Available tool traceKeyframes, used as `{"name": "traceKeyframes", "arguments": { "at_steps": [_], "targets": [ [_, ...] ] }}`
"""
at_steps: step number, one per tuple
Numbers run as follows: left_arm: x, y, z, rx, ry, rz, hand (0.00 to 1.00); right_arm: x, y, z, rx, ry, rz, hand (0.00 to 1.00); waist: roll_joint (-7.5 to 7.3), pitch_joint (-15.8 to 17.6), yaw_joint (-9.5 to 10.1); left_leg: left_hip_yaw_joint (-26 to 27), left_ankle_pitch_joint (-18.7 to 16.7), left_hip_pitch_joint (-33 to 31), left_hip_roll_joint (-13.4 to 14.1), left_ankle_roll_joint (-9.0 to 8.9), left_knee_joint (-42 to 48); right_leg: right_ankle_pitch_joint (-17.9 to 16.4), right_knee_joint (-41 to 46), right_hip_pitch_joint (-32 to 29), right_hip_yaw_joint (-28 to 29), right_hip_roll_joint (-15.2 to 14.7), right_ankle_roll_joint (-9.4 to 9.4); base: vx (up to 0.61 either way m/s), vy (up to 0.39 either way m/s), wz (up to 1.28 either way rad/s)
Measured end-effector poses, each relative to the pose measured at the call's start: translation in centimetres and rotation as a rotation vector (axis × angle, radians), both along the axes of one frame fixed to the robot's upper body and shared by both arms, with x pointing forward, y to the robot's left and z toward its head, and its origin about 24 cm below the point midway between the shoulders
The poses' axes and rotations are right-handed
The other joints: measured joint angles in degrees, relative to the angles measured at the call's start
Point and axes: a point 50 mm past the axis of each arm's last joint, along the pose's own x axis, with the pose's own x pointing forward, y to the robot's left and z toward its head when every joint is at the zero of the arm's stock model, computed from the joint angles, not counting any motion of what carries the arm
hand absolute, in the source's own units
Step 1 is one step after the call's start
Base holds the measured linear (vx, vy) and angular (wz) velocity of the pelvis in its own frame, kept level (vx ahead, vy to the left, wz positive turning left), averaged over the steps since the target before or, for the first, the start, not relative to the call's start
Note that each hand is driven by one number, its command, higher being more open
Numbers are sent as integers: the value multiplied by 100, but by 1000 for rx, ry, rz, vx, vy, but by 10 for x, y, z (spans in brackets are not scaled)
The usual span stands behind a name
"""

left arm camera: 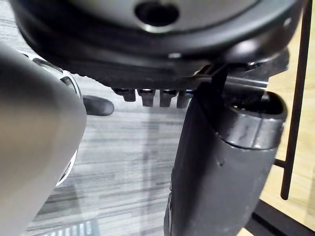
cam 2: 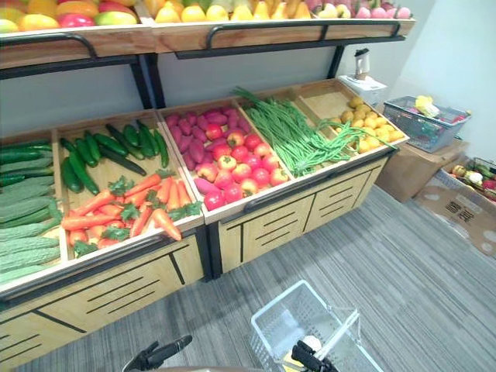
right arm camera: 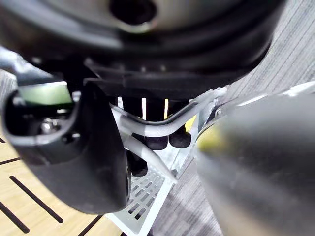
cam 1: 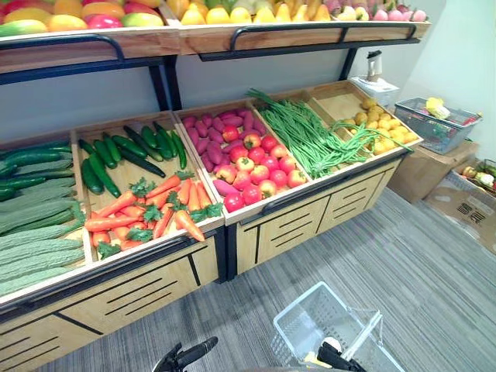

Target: Pick vegetable in the basket

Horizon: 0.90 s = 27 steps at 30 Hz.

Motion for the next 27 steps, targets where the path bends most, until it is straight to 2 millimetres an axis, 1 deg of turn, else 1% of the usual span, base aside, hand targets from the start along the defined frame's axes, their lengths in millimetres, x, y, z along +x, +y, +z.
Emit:
{"name": "traceKeyframes", "arguments": {
  "at_steps": [2, 4, 6, 8, 9, 11, 12, 13, 14, 15, 16, 17, 18, 19, 20, 21, 22, 23, 24, 26, 27],
  "targets": [
    [0, 2, 0, 4, -1, 2, 100, 1, 1, 0, 2, 1, 0, 0, -4, -7, 7, -44, 0, -58, -68, 24, 0, 32, -27, 13, -58, -57, 16, 98, 49, 15],
    [0, 4, 1, 8, -4, 19, 100, 4, 2, 0, 2, 3, 1, 0, -49, 14, 8, -69, 1, -61, -114, 26, 2, 46, -33, 34, -146, -115, 34, 103, 39, 20],
    [-2, 8, 1, 7, -7, 53, 100, 9, 5, -1, 16, 13, 4, 0, -110, 18, 14, -67, -1, -50, -139, 23, 2, 70, -62, 88, -369, -151, 66, 53, 22, 16],
    [-2, 9, 1, 2, -8, 65, 100, 13, 6, 0, 21, 12, 8, 0, -117, 24, 27, -67, -15, -46, -124, 1, 2, 109, -118, 133, -609, -152, 59, 22, -18, 9],
    [-2, 9, 1, -4, -11, 74, 100, 16, 8, 0, 27, 6, 9, 0, -87, 72, 29, -74, -40, -10, -90, -28, 2, 172, -208, 227, -925, -149, 36, -2, -42, 8],
    [-2, 7, 1, -13, -16, 81, 100, 20, 8, 1, 26, -4, 11, 0, -83, 101, 30, -75, -113, 41, -41, -40, 2, 210, -169, 261, -1237, -119, -6, -20, -36, 3],
    [-1, 6, 1, -21, -22, 90, 100, 23, 6, 2, 20, -11, 14, 0, -14, 179, 28, -70, -162, 74, -2, -27, 2, 215, -17, 251, -1353, -101, -14, -65, -17, -1],
    [1, 2, 1, -31, -27, 86, 100, 31, -3, 5, -6, -35, 19, 0, 145, 299, 9, -70, -229, 135, 99, 39, 2, 213, 554, 44, -1501, -110, -18, -73, 0, -3],
    [2, -1, 0, -38, -30, 82, 100, 34, -8, 7, -19, -48, 20, 0, 189, 344, 7, -73, -235, 149, 138, 45, 2, 211, 908, -118, -1543, -140, -20, -99, 53, 5],
    [3, -3, 0, -44, -34, 69, 100, 43, -18, 11, -49, -83, 16, 0, 292, 411, -8, -159, -257, 204, 169, 76, 5, 205, 1973, -565, -1491, -320, -30, -53, 63, 14],
    [3, -3, 1, -44, -34, 55, 100, 45, -21, 13, -55, -95, 7, 0, 320, 458, -31, -265, -268, 264, 169, 95, 6, 118, 2386, -747, -1449, -409, -41, -41, 56, 38],
    [3, 0, 1, -33, -29, 31, 100, 44, -24, 13, -59, -105, -10, 0, 298, 480, -59, -388, -273, 321, 162, 101, 7, -173, 2634, -852, -1375, -479, -117, 0, -8, 63],
    [3, 7, 2, -12, -25, 20, 100, 42, -20, 12, -44, -97, -5, 0, 175, 499, -63, -554, -273, 341, 176, 100, 7, -403, 2445, -857, -1281, -475, -99, -8, -39, 72],
    [2, 10, 3, -2, -21, 16, 100, 39, -15, 10, -31, -91, -5, 0, 114, 489, -59, -633, -273, 343, 187, 95, 7, -408, 2228, -854, -1124, -427, -99, -11, -112, 87],
    [1, 17, 4, 10, -19, 23, 100, 34, -7, 8, -7, -79, -10, 0, -21, 469, -59, -768, -268, 319, 166, 55, 8, -274, 1620, -774, -763, -320, -46, 14, -217, 87],
    [0, 23, 5, 23, -20, 28, 100, 29, 1, 5, 16, -62, -18, 0, -185, 447, -57, -911, -263, 295, 70, -18, 7, 405, 1054, -688, -566, -360, -32, 61, -236, 80],
    [-1, 24, 5, 30, -14, 31, 100, 28, 3, 4, 18, -56, -20, 0, -200, 441, -57, -958, -264, 302, 61, -38, 7, 322, 966, -607, -589, -381, 58, 111, -192, 39],
    [-4, 24, 5, 30, -6, 36, 100, 30, 1, 5, 12, -51, -16, 0, -135, 396, -9, -937, -277, 301, 154, -135, 8, 323, 746, -506, -598, -288, 56, 173, -131, 5],
    [-4, 21, 4, 20, -4, 41, 100, 34, -2, 6, 3, -53, -9, 0, -17, 413, 4, -928, -269, 282, 200, -211, 8, 320, 564, -442, -611, -203, 52, 168, -104, -5],
    [-4, 16, 3, 3, -2, 44, 100, 38, -8, 7, -12, -46, -4, 0, 106, 456, 0, -942, -242, 276, 234, -237, 8, 320, 226, -263, -643, -128, 51, 136, -92, 4],
    [-4, 14, 2, -4, -2, 38, 100, 37, -11, 7, -18, -33, -6, 0, 146, 439, -6, -949, -228, 277, 244, -259, 8, 333, 67, -168, -669, -96, 31, 112, -82, 13]
  ]
}}
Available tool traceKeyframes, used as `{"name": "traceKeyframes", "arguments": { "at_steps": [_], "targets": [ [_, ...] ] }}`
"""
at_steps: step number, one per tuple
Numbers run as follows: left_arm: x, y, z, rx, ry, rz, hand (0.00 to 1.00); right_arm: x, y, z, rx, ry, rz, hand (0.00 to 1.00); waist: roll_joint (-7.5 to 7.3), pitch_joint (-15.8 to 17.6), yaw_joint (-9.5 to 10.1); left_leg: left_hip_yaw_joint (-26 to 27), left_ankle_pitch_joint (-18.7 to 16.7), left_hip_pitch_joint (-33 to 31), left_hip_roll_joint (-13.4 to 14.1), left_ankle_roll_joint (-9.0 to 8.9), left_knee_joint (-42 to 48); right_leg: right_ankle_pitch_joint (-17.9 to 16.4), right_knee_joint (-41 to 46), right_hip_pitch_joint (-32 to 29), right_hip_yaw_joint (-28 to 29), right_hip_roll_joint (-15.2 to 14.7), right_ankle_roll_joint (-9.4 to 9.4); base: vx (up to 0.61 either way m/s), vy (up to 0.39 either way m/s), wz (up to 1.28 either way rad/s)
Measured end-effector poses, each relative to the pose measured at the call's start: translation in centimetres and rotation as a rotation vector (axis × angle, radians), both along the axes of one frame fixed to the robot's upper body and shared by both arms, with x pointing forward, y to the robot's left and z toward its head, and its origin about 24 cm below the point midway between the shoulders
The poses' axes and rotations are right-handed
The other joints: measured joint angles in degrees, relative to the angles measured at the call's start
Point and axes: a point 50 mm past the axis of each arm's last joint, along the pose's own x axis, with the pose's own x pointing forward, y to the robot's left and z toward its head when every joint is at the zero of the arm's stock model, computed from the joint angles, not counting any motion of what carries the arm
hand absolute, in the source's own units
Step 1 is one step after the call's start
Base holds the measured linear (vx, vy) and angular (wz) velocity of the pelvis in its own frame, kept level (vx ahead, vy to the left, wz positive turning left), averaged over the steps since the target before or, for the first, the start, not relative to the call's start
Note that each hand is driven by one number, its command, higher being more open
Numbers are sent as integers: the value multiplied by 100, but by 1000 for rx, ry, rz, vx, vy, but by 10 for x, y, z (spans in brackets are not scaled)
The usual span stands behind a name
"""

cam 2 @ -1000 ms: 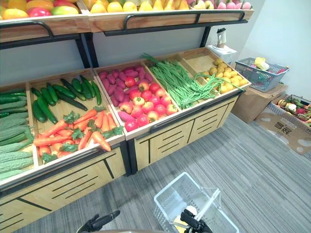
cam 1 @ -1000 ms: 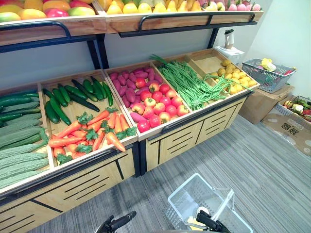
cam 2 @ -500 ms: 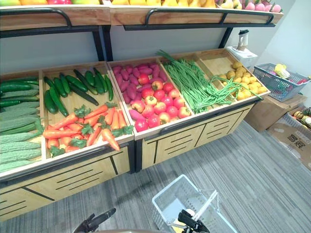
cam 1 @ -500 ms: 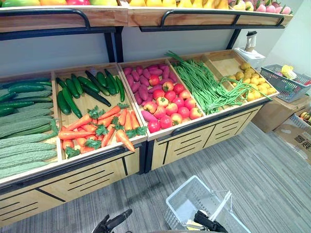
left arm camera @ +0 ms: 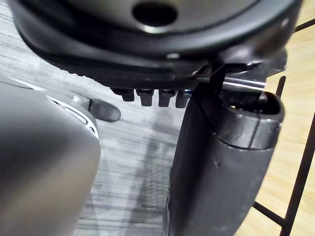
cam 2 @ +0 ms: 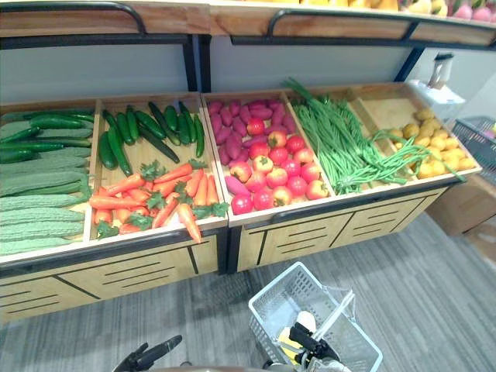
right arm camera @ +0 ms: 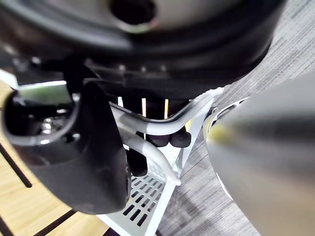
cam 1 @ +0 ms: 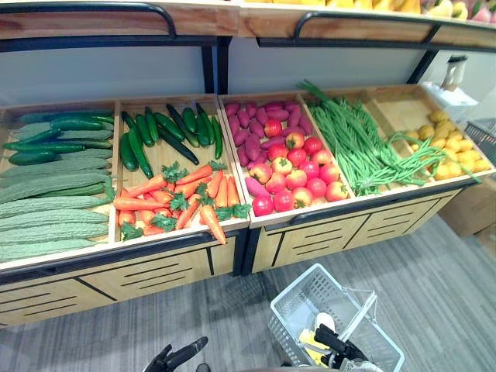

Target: Pick vegetable in the basket

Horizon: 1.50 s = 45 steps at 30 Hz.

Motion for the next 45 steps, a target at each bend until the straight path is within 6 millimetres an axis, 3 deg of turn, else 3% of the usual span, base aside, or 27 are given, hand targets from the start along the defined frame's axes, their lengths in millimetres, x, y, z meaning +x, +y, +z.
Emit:
{"name": "traceKeyframes", "arguments": {
  "at_steps": [5, 6, 11, 12, 15, 17, 20, 24, 26, 30, 32, 34, 35, 38, 40, 42, 45],
  "targets": [
    [6, -3, 0, -12, -11, -37, 100, 0, 1, 0, 2, 24, 36, 0, -21, -46, -1, 110, 17, 64, 49, -57, 2, 16, -246, 172, -64, 106, -25, 50, -16, 4],
    [2, -3, -1, 21, 9, 160, 100, -1, 8, -2, 16, 30, 44, 0, -107, -100, -23, 121, 22, 64, 19, -66, 2, 24, -316, 216, -101, 87, -36, -40, 38, 4],
    [-10, 0, -3, 50, 41, 310, 100, -1, 8, -2, 18, 33, 44, 0, -91, -89, -19, 114, 23, 45, 19, -65, -1, 20, -320, 217, -132, 85, -35, -80, 21, 5],
    [-15, 4, -3, 64, 41, 423, 100, -1, 8, -2, 19, 33, 44, 0, -86, -87, -14, 95, 25, 31, 19, -63, -2, 20, -321, 216, -149, 84, -35, -69, 9, 7],
    [-31, 29, 5, 175, -27, 803, 100, -3, 7, -3, 28, 38, 37, 0, -92, -92, -13, 48, 34, -15, 24, -53, -2, 16, -345, 212, -229, 84, -37, -46, 5, 10],
    [-51, 62, 23, 400, -144, 1046, 100, -6, 4, -3, 34, 43, 35, 0, -80, -94, 7, 38, 33, -34, 20, -53, -2, 13, -377, 216, -250, 82, -42, 7, 11, 7],
    [-69, 97, 49, 620, -261, 1173, 100, -9, -1, -3, 35, 46, 32, 0, -9, -127, 29, 43, 22, -66, 9, -66, -2, 25, -470, 242, -276, 79, -33, 24, 15, 5],
    [-64, 123, 81, 798, -461, 1249, 100, -13, -10, -2, 24, 57, 26, 0, 124, -212, 118, 163, 19, -109, -17, -71, -2, 39, -550, 260, -295, 58, -31, 34, 21, 3],
    [-49, 130, 95, 857, -544, 1218, 100, -13, -11, -2, 17, 62, 42, 0, 179, -235, 150, 290, 20, -103, -15, -71, -2, 45, -597, 298, -294, 59, -39, 0, 0, 0],
    [-1, 138, 143, 962, -817, 1086, 100, -17, -9, -3, 20, 78, 53, 0, 226, -286, 207, 449, -2, 4, 21, -102, -2, 53, -714, 453, -295, 84, -55, -1, -3, -3],
    [34, 140, 186, 1011, -1023, 981, 100, -18, -7, -3, 21, 77, 78, 0, 201, -305, 270, 475, -7, 5, 66, -109, -2, 57, -725, 449, -285, 128, -82, -12, -23, -8],
    [67, 141, 234, 1023, -1200, 739, 100, -17, -6, -2, 14, 72, 128, 0, 217, -320, 279, 619, -6, 60, 79, -109, -1, 63, -725, 450, -204, 144, -96, -30, -9, -20],
    [76, 139, 244, 1012, -1230, 662, 100, -18, -7, -2, 14, 70, 128, 0, 232, -332, 280, 647, -6, 69, 77, -109, -1, 65, -725, 451, -184, 142, -98, -37, 7, -18],
    [115, 119, 277, 989, -1268, 169, 100, -18, -10, -1, 2, 56, 131, 0, 360, -407, 286, 841, -6, 129, 61, -109, -1, 83, -727, 446, -76, 131, -115, -33, 11, -18],
    [129, 104, 278, 940, -1247, -18, 100, -20, -10, -1, -1, 60, 136, 0, 430, -504, 287, 960, -1, 94, 91, -117, 1, 108, -737, 417, 25, 131, -128, -49, 1, -19],
    [145, 77, 267, 819, -1186, -266, 100, -25, -11, -2, -6, 64, 143, 0, 507, -667, 290, 1110, 6, 69, 116, -127, 2, 150, -767, 364, 107, 156, -155, -33, -11, -23],
    [154, 55, 249, 729, -1060, -501, 100, -25, -10, -2, -6, 52, 146, 0, 518, -682, 283, 1331, 47, 99, 171, -190, 5, 199, -768, 320, 237, 219, -218, -55, -30, -24]
  ]
}}
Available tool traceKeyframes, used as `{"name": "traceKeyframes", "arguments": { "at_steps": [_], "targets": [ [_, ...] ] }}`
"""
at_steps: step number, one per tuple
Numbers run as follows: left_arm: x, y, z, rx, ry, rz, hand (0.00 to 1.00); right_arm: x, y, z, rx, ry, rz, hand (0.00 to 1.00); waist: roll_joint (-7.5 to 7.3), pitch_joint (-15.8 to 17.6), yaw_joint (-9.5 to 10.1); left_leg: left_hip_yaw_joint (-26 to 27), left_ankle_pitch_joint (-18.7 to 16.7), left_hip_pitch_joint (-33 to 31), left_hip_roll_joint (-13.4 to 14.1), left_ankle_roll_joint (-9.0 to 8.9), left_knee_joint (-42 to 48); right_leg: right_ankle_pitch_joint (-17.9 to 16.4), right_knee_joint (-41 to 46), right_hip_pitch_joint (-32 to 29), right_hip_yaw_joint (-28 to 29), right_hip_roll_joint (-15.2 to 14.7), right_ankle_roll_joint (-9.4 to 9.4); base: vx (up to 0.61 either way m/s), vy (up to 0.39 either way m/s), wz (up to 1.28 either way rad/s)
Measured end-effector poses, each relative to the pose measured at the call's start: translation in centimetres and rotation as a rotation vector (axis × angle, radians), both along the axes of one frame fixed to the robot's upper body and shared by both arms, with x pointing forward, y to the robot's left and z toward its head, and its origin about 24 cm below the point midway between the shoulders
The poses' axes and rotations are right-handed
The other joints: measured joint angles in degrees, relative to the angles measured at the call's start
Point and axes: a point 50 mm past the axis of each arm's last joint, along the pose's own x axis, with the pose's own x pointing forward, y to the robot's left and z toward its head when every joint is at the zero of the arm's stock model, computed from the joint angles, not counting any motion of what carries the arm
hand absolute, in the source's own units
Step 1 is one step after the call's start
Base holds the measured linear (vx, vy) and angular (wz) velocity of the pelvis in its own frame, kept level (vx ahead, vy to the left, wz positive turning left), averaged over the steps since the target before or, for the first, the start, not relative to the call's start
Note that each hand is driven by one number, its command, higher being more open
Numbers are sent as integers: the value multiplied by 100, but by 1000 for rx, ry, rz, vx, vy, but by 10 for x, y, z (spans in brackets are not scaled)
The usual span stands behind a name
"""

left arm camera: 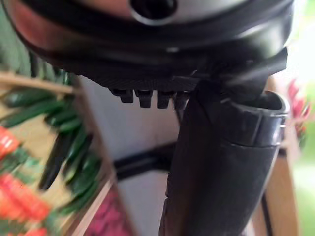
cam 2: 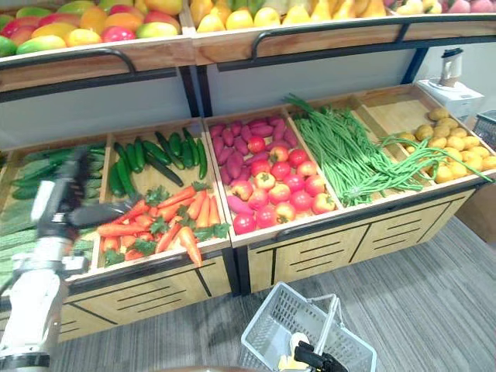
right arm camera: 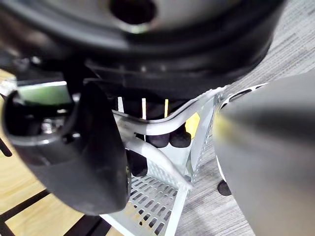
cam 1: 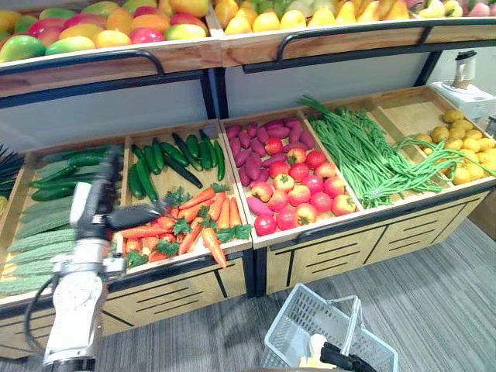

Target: Pick vegetable in the basket

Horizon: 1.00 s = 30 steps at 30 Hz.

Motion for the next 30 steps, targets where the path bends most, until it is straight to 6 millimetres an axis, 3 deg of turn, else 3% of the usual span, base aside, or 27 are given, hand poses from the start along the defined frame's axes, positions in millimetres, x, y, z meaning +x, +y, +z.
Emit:
{"name": "traceKeyframes", "arguments": {
  "at_steps": [3, 7, 13, 21, 30],
  "targets": [
    [3, -13, -20, 42, 182, -90, 100, -1, 1, 0, 7, -8, 3, 0, -42, -46, 13, 177, 1, -42, 112, -2, 3, 60, 3, -114, 109, 114, -75, -72, -51, -20],
    [5, -15, -27, 82, 281, -117, 100, -9, 0, 0, 2, -2, 6, 0, -66, -110, 15, 326, -8, -30, 161, -14, -1, 94, 11, -130, 154, 158, -96, -71, -31, -8],
    [19, -6, -16, 252, 316, -113, 100, -19, 0, -1, 3, 22, 9, 0, -62, -290, 55, 684, -122, -28, 171, -15, -6, 256, -114, -175, 315, 141, -59, -62, 2, -14],
    [40, 9, -3, 288, 269, 4, 100, -29, 1, -2, 4, 46, 31, 0, -153, -443, 46, 874, -117, -9, 158, -12, -5, 304, -134, -199, 392, 109, -30, -7, -7, -5],
    [40, 30, -29, 389, 439, 76, 100, -28, -2, 0, -2, 43, 49, 0, -102, -456, 32, 968, -14, -19, 173, -88, 28, 304, -125, -205, 327, 114, -29, -11, -29, 2]
  ]
}}
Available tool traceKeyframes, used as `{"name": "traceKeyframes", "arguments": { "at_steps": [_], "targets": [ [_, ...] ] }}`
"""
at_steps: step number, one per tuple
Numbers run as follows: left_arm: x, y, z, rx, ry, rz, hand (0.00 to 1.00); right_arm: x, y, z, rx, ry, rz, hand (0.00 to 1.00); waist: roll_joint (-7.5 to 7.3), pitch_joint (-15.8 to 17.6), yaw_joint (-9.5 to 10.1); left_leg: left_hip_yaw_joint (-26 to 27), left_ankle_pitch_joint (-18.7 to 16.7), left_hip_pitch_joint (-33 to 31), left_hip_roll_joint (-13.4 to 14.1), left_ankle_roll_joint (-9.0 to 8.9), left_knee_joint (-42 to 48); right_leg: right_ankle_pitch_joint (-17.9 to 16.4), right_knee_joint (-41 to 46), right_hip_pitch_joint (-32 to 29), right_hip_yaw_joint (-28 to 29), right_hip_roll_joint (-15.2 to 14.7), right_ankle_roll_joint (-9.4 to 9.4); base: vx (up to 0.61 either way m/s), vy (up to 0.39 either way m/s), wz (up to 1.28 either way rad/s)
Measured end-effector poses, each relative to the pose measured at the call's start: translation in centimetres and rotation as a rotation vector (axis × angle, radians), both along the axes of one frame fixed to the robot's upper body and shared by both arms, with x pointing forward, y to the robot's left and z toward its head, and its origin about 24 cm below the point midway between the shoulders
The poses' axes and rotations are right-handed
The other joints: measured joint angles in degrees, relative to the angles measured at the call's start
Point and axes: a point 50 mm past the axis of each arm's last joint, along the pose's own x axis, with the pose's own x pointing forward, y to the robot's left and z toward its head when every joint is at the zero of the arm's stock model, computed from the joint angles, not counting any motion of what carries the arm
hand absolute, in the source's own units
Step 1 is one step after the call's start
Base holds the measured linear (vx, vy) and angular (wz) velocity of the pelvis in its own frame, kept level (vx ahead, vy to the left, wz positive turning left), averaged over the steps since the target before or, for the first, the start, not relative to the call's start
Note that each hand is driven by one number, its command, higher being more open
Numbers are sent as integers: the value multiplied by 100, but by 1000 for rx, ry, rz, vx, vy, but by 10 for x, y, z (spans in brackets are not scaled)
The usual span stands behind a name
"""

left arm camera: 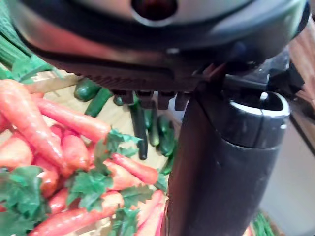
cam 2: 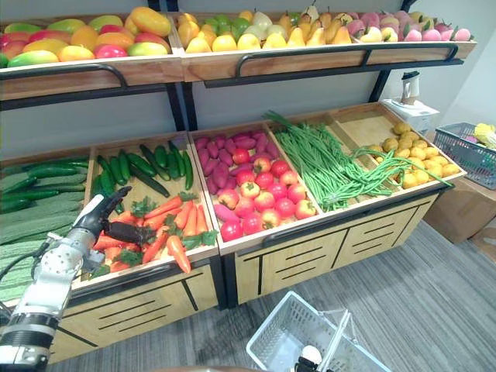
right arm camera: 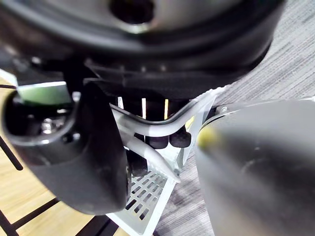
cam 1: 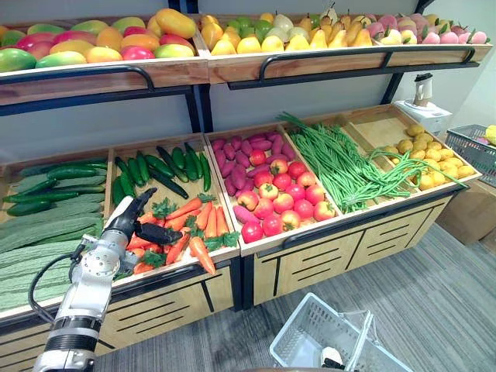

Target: Pick vegetable in the basket

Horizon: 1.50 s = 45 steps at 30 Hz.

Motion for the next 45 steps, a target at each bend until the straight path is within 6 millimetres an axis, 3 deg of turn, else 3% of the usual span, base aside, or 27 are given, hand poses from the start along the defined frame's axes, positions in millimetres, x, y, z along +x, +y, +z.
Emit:
{"name": "traceKeyframes", "arguments": {
  "at_steps": [7, 13, 18, 20, 28, 45],
  "targets": [
    [3, 27, -11, 63, 138, 100, 100, 5, 1, 2, -3, -17, 43, 0, 47, -3, -20, 180, 71, -50, 84, -38, -31, -74, 245, -198, -5, 67, -54, -85, -70, -5],
    [10, 51, 10, 178, 116, 182, 100, 8, 1, 4, 7, -39, 61, 0, -106, 172, -22, 620, 204, -132, 176, 59, -30, -41, 234, -382, 30, 88, -60, -55, -65, -1],
    [17, 68, 30, 150, 51, 277, 100, 16, 2, 7, 7, -74, 76, 0, -238, 368, -43, 735, 219, -230, 164, 73, 2, 21, 225, -531, 164, 100, -60, 5, -35, -12],
    [18, 70, 29, 146, 56, 285, 100, 18, 2, 8, 6, -81, 76, 0, -241, 386, -50, 769, 219, -255, 163, 73, 3, 26, 226, -577, 203, 105, -62, 9, -30, -12],
    [25, 71, 35, 128, 43, 297, 100, 46, 0, 18, 4, -193, 71, 0, -217, 1041, -128, 922, 211, -325, 206, 64, 13, 42, 279, -764, 377, 165, -85, -28, -36, -10],
    [54, 68, 91, 222, -153, 327, 100, 96, 0, 41, 25, -401, 67, 0, -247, 2098, -212, 1092, -86, -1124, 627, 83, 989, 194, 465, -1464, 618, 275, -160, -48, -20, -8]
  ]
}}
